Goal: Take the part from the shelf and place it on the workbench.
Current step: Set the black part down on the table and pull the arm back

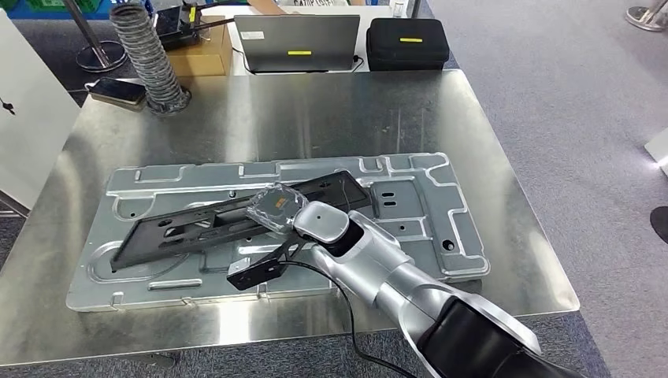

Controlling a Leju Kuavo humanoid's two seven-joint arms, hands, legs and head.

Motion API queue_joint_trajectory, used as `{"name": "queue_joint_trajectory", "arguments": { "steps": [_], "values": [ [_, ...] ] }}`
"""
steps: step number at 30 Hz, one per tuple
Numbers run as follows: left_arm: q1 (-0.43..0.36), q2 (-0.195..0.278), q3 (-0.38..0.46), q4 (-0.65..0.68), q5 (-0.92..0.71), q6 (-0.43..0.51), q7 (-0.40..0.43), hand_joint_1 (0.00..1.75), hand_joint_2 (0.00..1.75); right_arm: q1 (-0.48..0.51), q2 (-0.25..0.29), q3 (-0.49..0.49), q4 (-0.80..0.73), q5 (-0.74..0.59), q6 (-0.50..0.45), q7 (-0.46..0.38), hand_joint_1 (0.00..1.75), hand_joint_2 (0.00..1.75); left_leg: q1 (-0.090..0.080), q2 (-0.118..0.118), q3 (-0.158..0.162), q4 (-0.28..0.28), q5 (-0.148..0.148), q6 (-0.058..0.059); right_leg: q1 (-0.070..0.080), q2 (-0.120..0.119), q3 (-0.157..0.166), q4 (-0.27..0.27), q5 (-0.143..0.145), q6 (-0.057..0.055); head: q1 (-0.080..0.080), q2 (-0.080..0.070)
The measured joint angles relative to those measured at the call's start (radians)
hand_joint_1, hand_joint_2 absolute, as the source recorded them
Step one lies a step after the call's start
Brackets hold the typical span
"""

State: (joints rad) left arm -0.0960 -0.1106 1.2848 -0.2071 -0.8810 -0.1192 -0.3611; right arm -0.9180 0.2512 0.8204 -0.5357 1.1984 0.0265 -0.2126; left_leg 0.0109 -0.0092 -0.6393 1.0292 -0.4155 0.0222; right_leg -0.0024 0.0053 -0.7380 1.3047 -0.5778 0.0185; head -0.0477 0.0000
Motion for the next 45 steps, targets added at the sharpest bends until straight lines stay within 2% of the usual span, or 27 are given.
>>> {"name": "queue_joint_trajectory", "arguments": {
  "steps": [1, 2, 4, 6, 8, 10, 11, 13, 15, 16, 17, 19, 20, 21, 23, 25, 27, 29, 30, 31, 32, 34, 36, 38, 41, 42, 45],
  "values": [
    [0.001, 0.000, 0.000, 0.000, 0.000, -0.002, -0.006, 0.00, 0.00, 0.000, 0.000, 0.005, 0.017, -0.005, 0.004, 0.006, 1.75, 1.75, -0.004, 0.000, 0.007, 0.000, -0.004, 0.002, 0.002, 0.000, -0.003, -0.012, 0.025, -0.006, 0.000, 0.000],
    [0.002, -0.001, 0.000, 0.000, 0.000, -0.003, -0.013, 0.00, 0.00, -0.002, 0.001, 0.010, 0.032, -0.010, 0.008, 0.013, 1.75, 1.75, -0.009, 0.000, 0.015, 0.000, -0.009, 0.003, 0.006, 0.000, 0.013, -0.059, 0.064, -0.016, 0.000, 0.000],
    [0.001, -0.004, -0.001, 0.000, -0.001, -0.006, -0.026, 0.00, 0.00, -0.006, 0.002, 0.019, 0.060, -0.018, 0.019, 0.033, 1.75, 1.75, -0.018, 0.000, 0.032, -0.002, -0.017, 0.006, 0.020, -0.001, 0.071, -0.193, 0.134, -0.047, 0.000, 0.000],
    [-0.001, -0.009, -0.001, 0.000, 0.000, -0.009, -0.035, 0.00, 0.00, -0.009, 0.005, 0.028, 0.083, -0.022, 0.030, 0.054, 1.75, 1.75, -0.020, -0.001, 0.041, -0.005, -0.022, 0.002, 0.032, -0.005, 0.108, -0.270, 0.155, -0.069, 0.000, 0.000],
    [-0.002, -0.011, -0.001, 0.001, 0.000, -0.009, -0.041, 0.00, 0.87, -0.012, 0.008, 0.036, 0.099, -0.022, 0.040, 0.072, 0.87, 0.87, -0.018, -0.001, 0.048, -0.013, -0.022, -0.006, 0.033, -0.006, 0.119, -0.289, 0.153, -0.076, 0.000, 0.000],
    [-0.002, -0.012, -0.001, 0.001, 0.000, -0.009, -0.047, 0.00, 1.75, -0.012, 0.011, 0.042, 0.113, -0.021, 0.053, 0.087, 0.00, 0.00, -0.018, 0.000, 0.054, -0.009, -0.031, -0.015, 0.025, -0.010, 0.142, -0.322, 0.166, -0.072, 0.000, 0.000],
    [-0.002, -0.012, -0.001, 0.001, 0.000, -0.008, -0.049, 0.00, 1.75, -0.012, 0.011, 0.046, 0.121, -0.021, 0.061, 0.094, 0.00, 0.00, -0.016, 0.001, 0.046, 0.016, -0.049, -0.021, 0.020, -0.013, 0.153, -0.338, 0.173, -0.069, 0.000, 0.000],
    [0.001, -0.012, -0.001, 0.001, -0.001, -0.006, -0.051, 0.00, 1.75, -0.009, 0.012, 0.052, 0.137, -0.024, 0.071, 0.103, 0.00, 0.00, -0.006, 0.002, -0.001, 0.123, -0.110, -0.036, 0.016, -0.015, 0.160, -0.349, 0.180, -0.065, 0.000, 0.000],
    [0.005, -0.010, -0.001, 0.001, -0.001, -0.005, -0.056, 0.00, 0.87, -0.008, 0.011, 0.053, 0.146, -0.040, 0.069, 0.106, 0.00, 0.00, 0.007, 0.003, -0.045, 0.219, -0.145, -0.053, 0.012, -0.012, 0.156, -0.345, 0.180, -0.060, 0.000, 0.000],
    [0.006, -0.008, -0.001, 0.001, -0.001, -0.005, -0.061, 0.00, 0.44, -0.009, 0.010, 0.052, 0.148, -0.054, 0.063, 0.105, 0.00, 0.00, 0.014, 0.004, -0.045, 0.222, -0.136, -0.061, 0.008, -0.010, 0.154, -0.340, 0.178, -0.056, 0.000, 0.000],
    [0.007, -0.008, -0.001, 0.001, -0.001, -0.005, -0.067, 0.00, 0.00, -0.009, 0.010, 0.050, 0.150, -0.072, 0.056, 0.102, 0.00, 0.00, 0.021, 0.005, -0.027, 0.189, -0.111, -0.070, 0.002, -0.008, 0.152, -0.333, 0.175, -0.049, 0.000, 0.000],
    [0.006, -0.007, -0.001, 0.000, 0.002, -0.005, -0.079, 0.00, 0.00, -0.010, 0.009, 0.041, 0.150, -0.116, 0.040, 0.080, 0.00, 0.00, 0.033, 0.005, 0.034, 0.071, -0.058, -0.088, -0.007, -0.003, 0.144, -0.308, 0.162, -0.031, 0.000, 0.000],
    [0.005, -0.007, -0.001, 0.001, 0.004, -0.005, -0.084, 0.00, 0.00, -0.010, 0.009, 0.033, 0.149, -0.142, 0.032, 0.061, 0.00, 0.00, 0.035, 0.003, 0.055, 0.029, -0.045, -0.085, -0.008, -0.001, 0.137, -0.294, 0.156, -0.022, 0.000, 0.000],
    [0.004, -0.008, -0.001, 0.001, 0.005, -0.005, -0.087, 0.00, 0.00, -0.008, 0.009, 0.022, 0.146, -0.169, 0.023, 0.037, 0.00, 0.00, 0.035, 0.000, 0.062, 0.009, -0.043, -0.078, -0.007, 0.001, 0.131, -0.283, 0.152, -0.014, 0.000, 0.000],
    [0.004, -0.008, -0.001, 0.001, 0.009, -0.005, -0.093, 0.00, 0.00, -0.002, 0.007, -0.007, 0.130, -0.232, -0.002, -0.019, 0.00, 0.00, 0.031, -0.005, 0.056, 0.011, -0.045, -0.053, -0.007, 0.004, 0.122, -0.277, 0.153, -0.003, 0.000, 0.000],
    [0.005, -0.007, -0.001, 0.001, 0.009, -0.007, -0.095, 0.00, 0.00, 0.010, -0.002, -0.043, 0.090, -0.318, -0.025, -0.085, 0.00, 0.00, 0.029, -0.005, 0.051, 0.011, -0.039, -0.038, -0.011, 0.003, 0.115, -0.267, 0.145, 0.006, 0.000, 0.000],
    [0.006, -0.006, 0.000, 0.001, 0.004, -0.010, -0.095, 0.00, 0.00, 0.037, -0.025, -0.092, 0.009, -0.437, -0.027, -0.153, 0.00, 0.00, 0.029, -0.004, 0.049, 0.009, -0.035, -0.027, -0.013, 0.000, 0.082, -0.191, 0.097, 0.012, 0.000, 0.000],
    [0.008, -0.006, 0.000, 0.001, -0.001, -0.014, -0.095, 0.00, 0.00, 0.075, -0.058, -0.147, -0.092, -0.573, -0.007, -0.207, 0.00, 0.00, 0.025, -0.005, 0.046, 0.009, -0.034, -0.021, -0.012, -0.001, 0.020, -0.059, 0.035, 0.014, 0.000, 0.000],
    [0.009, -0.006, 0.000, 0.001, -0.002, -0.015, -0.094, 0.00, 0.00, 0.096, -0.076, -0.173, -0.143, -0.636, 0.006, -0.227, 0.00, 0.00, 0.023, -0.006, 0.045, 0.009, -0.034, -0.020, -0.011, -0.001, -0.004, -0.010, 0.021, 0.013, 0.000, 0.000],
    [0.010, -0.005, 0.000, 0.001, -0.003, -0.017, -0.093, 0.00, 0.00, 0.119, -0.095, -0.199, -0.195, -0.698, 0.020, -0.245, 0.00, 0.00, 0.020, -0.007, 0.045, 0.009, -0.034, -0.018, -0.011, 0.000, -0.013, 0.007, 0.025, 0.010, 0.000, 0.000],
    [0.010, -0.005, 0.000, 0.001, -0.004, -0.018, -0.092, 0.00, 0.00, 0.140, -0.114, -0.225, -0.246, -0.749, 0.032, -0.259, 0.00, 0.00, 0.017, -0.009, 0.046, 0.009, -0.035, -0.017, -0.008, 0.000, -0.004, -0.015, 0.046, 0.004, 0.000, 0.000],
    [0.010, -0.006, -0.001, 0.001, -0.004, -0.021, -0.091, 0.00, 0.00, 0.172, -0.145, -0.275, -0.339, -0.831, 0.052, -0.283, 0.00, 0.00, 0.012, -0.010, 0.047, 0.008, -0.036, -0.017, 0.001, 0.000, 0.055, -0.145, 0.111, -0.017, 0.000, 0.000],
    [0.007, -0.006, -0.001, 0.001, -0.004, -0.024, -0.091, 0.00, 0.00, 0.207, -0.174, -0.322, -0.441, -0.903, 0.054, -0.308, 0.00, 0.00, 0.009, -0.010, 0.046, 0.007, -0.037, -0.019, 0.013, -0.003, 0.104, -0.253, 0.147, -0.034, 0.000, 0.000],
    [0.007, -0.006, -0.001, 0.001, -0.002, -0.028, -0.091, 0.00, 0.00, 0.251, -0.201, -0.369, -0.544, -0.953, 0.035, -0.330, 0.00, 0.00, 0.010, -0.009, 0.046, 0.003, -0.037, -0.026, 0.019, -0.006, 0.114, -0.276, 0.148, -0.038, 0.000, 0.000],
    [0.008, -0.004, 0.001, 0.001, 0.015, -0.038, -0.098, 0.00, 0.00, 0.325, -0.235, -0.447, -0.706, -0.949, -0.075, -0.356, 0.00, 0.00, 0.009, -0.002, 0.045, 0.015, -0.053, -0.040, 0.012, -0.007, 0.127, -0.300, 0.156, -0.042, 0.000, 0.000],
    [0.007, -0.003, 0.002, 0.001, 0.023, -0.041, -0.102, 0.00, 0.00, 0.353, -0.244, -0.480, -0.765, -0.937, -0.128, -0.360, 0.00, 0.00, 0.009, 0.001, 0.034, 0.045, -0.073, -0.043, 0.009, -0.009, 0.134, -0.310, 0.159, -0.044, 0.000, 0.000],
    [0.009, -0.001, 0.011, 0.001, 0.042, -0.042, -0.108, 0.00, 0.00, 0.433, -0.269, -0.598, -0.896, -0.905, -0.268, -0.339, 0.00, 0.00, 0.010, 0.004, -0.045, 0.220, -0.158, -0.047, 0.009, -0.015, 0.140, -0.311, 0.157, -0.049, 0.000, 0.000]
  ]
}}
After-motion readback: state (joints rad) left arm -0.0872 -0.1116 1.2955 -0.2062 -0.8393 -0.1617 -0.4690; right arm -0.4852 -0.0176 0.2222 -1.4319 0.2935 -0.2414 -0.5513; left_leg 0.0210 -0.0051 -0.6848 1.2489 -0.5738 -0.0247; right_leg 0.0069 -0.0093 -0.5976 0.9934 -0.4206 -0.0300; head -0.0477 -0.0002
